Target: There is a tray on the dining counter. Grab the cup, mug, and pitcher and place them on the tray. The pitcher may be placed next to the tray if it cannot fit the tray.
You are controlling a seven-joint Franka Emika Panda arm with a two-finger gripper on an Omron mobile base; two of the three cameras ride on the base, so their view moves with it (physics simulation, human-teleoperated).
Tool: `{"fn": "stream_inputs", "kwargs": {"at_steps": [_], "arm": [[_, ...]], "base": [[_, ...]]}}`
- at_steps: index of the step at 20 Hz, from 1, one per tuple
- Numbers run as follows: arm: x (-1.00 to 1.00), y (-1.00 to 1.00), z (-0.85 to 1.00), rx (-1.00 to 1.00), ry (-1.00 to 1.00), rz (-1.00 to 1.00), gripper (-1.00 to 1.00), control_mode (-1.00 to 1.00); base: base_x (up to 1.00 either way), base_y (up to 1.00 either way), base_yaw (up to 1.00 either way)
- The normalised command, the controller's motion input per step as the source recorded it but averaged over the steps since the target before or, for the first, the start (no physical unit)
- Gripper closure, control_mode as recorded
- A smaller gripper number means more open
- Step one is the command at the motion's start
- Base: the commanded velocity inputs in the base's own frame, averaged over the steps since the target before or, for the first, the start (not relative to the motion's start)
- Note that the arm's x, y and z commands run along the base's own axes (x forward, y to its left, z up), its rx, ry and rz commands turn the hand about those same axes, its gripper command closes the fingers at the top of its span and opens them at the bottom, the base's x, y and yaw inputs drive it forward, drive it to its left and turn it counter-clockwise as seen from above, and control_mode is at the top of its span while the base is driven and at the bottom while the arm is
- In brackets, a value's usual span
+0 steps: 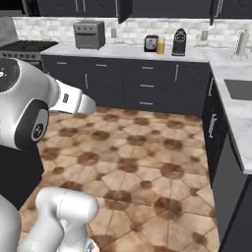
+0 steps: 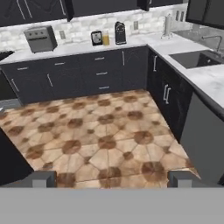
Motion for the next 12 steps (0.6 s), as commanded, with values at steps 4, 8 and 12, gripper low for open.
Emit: {"fn": "stream_inputs", "kwargs": {"at_steps": [4, 8, 12], "arm": [[0.0, 0.0, 0.0, 0.0, 0.0, 0.0, -1.0, 1.0], [0.0, 0.0, 0.0, 0.0, 0.0, 0.0, -1.0, 1.0], [0.0, 0.0, 0.0, 0.0, 0.0, 0.0, -1.0, 1.0]], "base": [[1.0, -0.04, -0.04], [1.0, 0.0, -0.01], [1.0, 0.0, 0.0]]}}
